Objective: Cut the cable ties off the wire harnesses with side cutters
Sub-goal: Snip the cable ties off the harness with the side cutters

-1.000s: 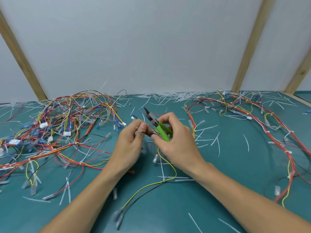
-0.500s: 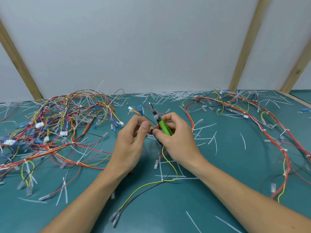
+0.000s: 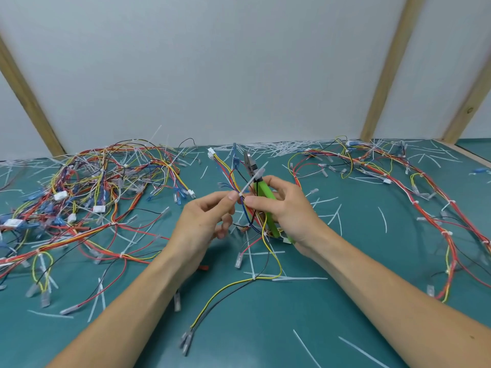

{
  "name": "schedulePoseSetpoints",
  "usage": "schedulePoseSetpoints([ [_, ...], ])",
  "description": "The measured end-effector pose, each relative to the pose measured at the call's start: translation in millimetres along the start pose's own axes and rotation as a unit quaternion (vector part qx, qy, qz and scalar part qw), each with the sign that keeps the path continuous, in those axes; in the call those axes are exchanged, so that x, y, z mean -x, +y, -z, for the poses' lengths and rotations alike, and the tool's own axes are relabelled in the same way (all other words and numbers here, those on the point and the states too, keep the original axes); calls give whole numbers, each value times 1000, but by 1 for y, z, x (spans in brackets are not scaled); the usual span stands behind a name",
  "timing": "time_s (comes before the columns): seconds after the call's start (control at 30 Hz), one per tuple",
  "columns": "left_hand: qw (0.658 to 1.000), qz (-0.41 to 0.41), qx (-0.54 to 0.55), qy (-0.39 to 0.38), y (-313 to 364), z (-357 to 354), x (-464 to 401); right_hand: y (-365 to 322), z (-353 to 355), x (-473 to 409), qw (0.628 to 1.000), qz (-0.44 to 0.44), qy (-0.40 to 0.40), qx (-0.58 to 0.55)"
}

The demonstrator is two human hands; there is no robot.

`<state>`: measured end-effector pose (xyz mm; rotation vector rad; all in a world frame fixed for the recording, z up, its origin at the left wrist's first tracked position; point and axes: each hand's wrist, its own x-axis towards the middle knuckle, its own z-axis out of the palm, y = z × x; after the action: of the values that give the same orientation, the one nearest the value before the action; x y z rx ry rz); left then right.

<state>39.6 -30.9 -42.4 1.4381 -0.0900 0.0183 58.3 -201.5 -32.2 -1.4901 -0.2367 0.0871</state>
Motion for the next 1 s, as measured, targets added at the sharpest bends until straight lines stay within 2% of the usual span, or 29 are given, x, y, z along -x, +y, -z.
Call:
schedulePoseSetpoints([
  [0.2,992,65,96,-56,4,5,-1,1,1,0,999,-24,-12,-22],
  [0.33,992,68,86,-60,6,5,-2,1,0,-1,998,-43,-3,-36],
  [0.53,992,81,97,-2,5,7,-4,1,1,-3,995,-56,52,-62],
  [0.67,984,105,145,14,4,10,-7,0,3,-6,993,-49,81,-74],
  [0.9,967,128,218,27,-1,12,-9,-1,14,-13,965,-37,250,-68],
  [1.0,962,130,239,31,-2,10,-9,-6,19,-14,966,-16,249,-66],
])
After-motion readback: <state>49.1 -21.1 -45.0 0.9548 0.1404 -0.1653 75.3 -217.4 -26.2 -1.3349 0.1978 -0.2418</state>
